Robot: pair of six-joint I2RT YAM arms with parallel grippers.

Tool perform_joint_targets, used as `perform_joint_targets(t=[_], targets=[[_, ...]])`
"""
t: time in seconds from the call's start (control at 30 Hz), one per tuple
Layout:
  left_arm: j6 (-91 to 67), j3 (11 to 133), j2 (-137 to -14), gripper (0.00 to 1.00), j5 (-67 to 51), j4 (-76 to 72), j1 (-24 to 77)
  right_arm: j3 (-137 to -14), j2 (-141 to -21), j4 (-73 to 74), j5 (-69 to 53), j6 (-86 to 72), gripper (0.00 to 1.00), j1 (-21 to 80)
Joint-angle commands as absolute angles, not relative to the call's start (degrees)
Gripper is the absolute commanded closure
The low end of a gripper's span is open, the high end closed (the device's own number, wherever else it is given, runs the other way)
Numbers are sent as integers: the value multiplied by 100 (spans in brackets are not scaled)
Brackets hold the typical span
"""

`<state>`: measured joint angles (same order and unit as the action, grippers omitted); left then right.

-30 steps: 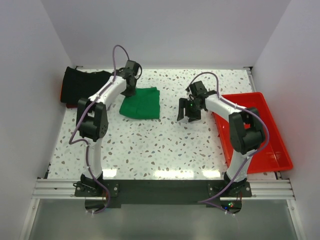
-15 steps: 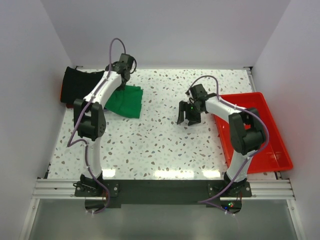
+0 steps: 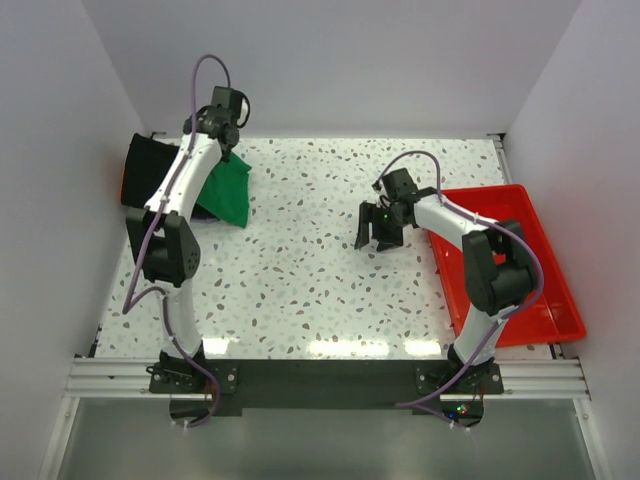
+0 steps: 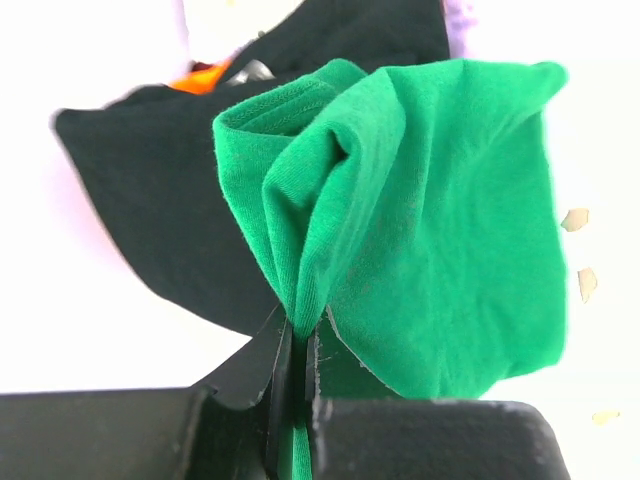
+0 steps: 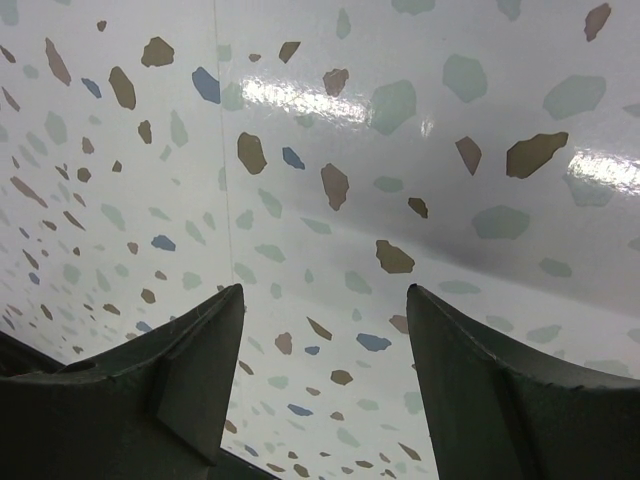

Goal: Fold and stack the t-shirts
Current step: Neatly place the folded tshirt to the corner

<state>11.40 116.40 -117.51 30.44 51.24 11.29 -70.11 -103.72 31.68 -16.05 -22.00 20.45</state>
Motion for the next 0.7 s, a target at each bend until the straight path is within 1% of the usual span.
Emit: perform_joint_targets(t=[0.0, 0.67], targets=[[1415, 11988, -11198, 100, 3006, 4878, 1072, -6961, -10134, 3164, -1679, -2171, 30, 2021], [1468, 12331, -10925, 100, 2619, 4773, 633, -6618, -9853, 3287, -1573, -2206, 30, 2021]])
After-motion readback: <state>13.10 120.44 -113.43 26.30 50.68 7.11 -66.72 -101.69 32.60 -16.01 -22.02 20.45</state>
